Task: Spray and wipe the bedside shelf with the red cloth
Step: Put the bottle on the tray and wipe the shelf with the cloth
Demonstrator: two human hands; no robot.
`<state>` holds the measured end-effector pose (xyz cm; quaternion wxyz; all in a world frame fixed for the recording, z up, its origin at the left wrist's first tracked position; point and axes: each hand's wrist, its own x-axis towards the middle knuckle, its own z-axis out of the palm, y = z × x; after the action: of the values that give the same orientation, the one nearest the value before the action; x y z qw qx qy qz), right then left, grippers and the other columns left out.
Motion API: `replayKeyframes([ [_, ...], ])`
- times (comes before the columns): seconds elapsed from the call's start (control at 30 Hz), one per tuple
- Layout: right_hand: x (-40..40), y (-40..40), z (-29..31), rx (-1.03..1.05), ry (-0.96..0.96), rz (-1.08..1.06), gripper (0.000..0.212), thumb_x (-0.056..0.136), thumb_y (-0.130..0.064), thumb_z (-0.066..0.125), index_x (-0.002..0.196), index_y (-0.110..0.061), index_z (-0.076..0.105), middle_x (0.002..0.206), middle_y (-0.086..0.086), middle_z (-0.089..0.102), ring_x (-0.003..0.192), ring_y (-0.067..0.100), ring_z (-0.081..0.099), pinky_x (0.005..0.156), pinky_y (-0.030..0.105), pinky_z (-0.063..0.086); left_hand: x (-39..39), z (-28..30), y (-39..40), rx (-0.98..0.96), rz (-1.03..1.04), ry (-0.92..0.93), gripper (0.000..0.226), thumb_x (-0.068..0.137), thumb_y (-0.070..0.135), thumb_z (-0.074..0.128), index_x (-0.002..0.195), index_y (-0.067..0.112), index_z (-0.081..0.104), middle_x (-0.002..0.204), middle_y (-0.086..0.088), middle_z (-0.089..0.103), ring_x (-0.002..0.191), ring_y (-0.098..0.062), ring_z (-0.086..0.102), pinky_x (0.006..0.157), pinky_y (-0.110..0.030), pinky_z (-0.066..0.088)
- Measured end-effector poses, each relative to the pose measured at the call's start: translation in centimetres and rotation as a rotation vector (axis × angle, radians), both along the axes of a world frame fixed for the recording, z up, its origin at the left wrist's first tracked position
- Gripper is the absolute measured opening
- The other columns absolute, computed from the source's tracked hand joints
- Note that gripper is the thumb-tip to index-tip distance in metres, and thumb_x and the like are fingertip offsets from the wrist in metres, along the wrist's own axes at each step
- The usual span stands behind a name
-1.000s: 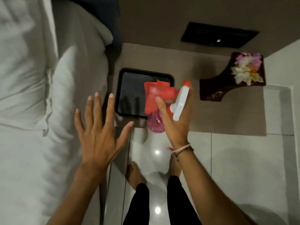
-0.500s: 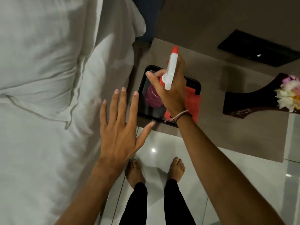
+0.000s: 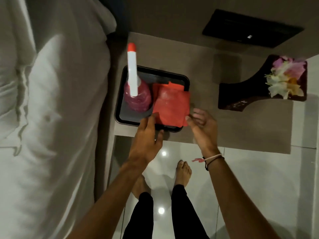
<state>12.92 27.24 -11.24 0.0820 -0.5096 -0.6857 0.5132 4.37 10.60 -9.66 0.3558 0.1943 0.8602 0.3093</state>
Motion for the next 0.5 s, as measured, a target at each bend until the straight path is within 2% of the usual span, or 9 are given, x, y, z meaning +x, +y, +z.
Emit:
replayKeyframes([
  [0.03,0.2,0.2,-0.6,-0.016,-0.019,0.018,0.037,0.089,-0.005,0.081,0.124,0.000,0.070,0.114,0.016,0.076,0.088,0.013,0.070,0.077,0.008,0.058,0.1,-0.3,1.0,-0.008,0.031,-0.008,0.060,0.101,0.023,0.058,0.156,0.016,0.033,0.150,-0.012,0.043,0.129,-0.032,0.055,0.107,-0.046,0.052],
  [0.1,0.5,0.4,-1.0,-0.045,-0.025,0.070,0.033,0.091,-0.004,0.079,0.123,0.000,0.073,0.113,0.017,0.078,0.092,0.017,0.074,0.085,0.017,0.061,0.3,-0.7,2.9,-0.021,0.110,-0.010,0.064,0.101,0.025,0.057,0.158,0.016,0.029,0.152,-0.015,0.042,0.130,-0.033,0.053,0.107,-0.045,0.049],
  [0.23,0.7,0.6,-1.2,-0.046,-0.018,0.122,0.030,0.093,0.000,0.074,0.123,0.001,0.074,0.116,0.017,0.078,0.097,0.015,0.072,0.077,0.000,0.054,0.3,-0.9,5.7,0.001,0.327,-0.040,0.056,0.099,0.020,0.062,0.148,0.006,0.038,0.143,-0.021,0.052,0.127,-0.036,0.055,0.107,-0.041,0.047],
  [0.3,0.8,1.1,-1.2,-0.076,-0.013,0.130,0.029,0.095,0.001,0.072,0.124,0.003,0.073,0.119,0.018,0.077,0.100,0.017,0.071,0.078,-0.001,0.054,0.0,-0.8,6.6,0.002,0.446,-0.081,0.053,0.096,0.014,0.065,0.143,0.004,0.042,0.138,-0.018,0.057,0.126,-0.034,0.057,0.108,-0.039,0.049],
  [0.37,1.0,1.5,-1.3,-0.139,0.008,0.113,0.029,0.097,-0.001,0.070,0.125,0.002,0.073,0.121,0.018,0.077,0.107,0.024,0.073,0.087,0.012,0.059,-0.3,-0.7,7.3,0.035,0.603,-0.135,0.053,0.093,0.012,0.070,0.138,0.004,0.044,0.129,-0.008,0.060,0.122,-0.028,0.060,0.100,-0.029,0.048],
  [0.43,1.4,2.0,-1.1,-0.246,0.034,0.067,0.029,0.099,-0.007,0.070,0.127,-0.002,0.073,0.118,0.012,0.076,0.108,0.024,0.073,0.095,0.035,0.061,-0.5,-0.4,8.2,0.099,0.758,-0.203,0.054,0.089,0.012,0.076,0.134,0.004,0.047,0.119,-0.001,0.059,0.117,-0.025,0.062,0.097,-0.029,0.050],
  [0.5,2.0,2.4,-1.2,-0.367,0.071,0.008,0.026,0.100,-0.012,0.069,0.126,-0.009,0.073,0.107,0.000,0.075,0.100,0.014,0.071,0.089,0.036,0.061,-0.4,0.2,9.0,0.199,0.842,-0.325,0.044,0.089,0.009,0.075,0.127,0.008,0.052,0.110,0.004,0.063,0.108,-0.023,0.065,0.085,-0.035,0.059],
])
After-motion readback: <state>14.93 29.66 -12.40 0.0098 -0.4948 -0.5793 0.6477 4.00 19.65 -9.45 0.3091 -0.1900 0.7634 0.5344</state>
